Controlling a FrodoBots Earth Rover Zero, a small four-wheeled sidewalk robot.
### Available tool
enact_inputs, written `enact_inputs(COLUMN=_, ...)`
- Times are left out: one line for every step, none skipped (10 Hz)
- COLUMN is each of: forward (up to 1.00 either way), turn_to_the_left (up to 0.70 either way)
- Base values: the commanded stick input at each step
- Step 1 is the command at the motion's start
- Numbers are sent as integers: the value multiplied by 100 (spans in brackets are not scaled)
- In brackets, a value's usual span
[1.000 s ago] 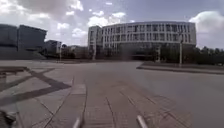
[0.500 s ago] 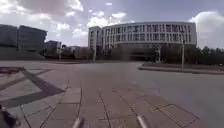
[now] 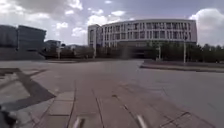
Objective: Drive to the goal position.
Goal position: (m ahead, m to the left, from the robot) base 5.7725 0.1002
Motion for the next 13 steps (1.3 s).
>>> enact_inputs(forward=70, turn_to_the_left=0)
enact_inputs(forward=70, turn_to_the_left=0)
enact_inputs(forward=70, turn_to_the_left=0)
enact_inputs(forward=70, turn_to_the_left=0)
enact_inputs(forward=70, turn_to_the_left=0)
enact_inputs(forward=70, turn_to_the_left=0)
enact_inputs(forward=70, turn_to_the_left=0)
enact_inputs(forward=70, turn_to_the_left=0)
enact_inputs(forward=70, turn_to_the_left=0)
enact_inputs(forward=70, turn_to_the_left=-1)
enact_inputs(forward=70, turn_to_the_left=-33)
enact_inputs(forward=70, turn_to_the_left=-33)
enact_inputs(forward=70, turn_to_the_left=-17)
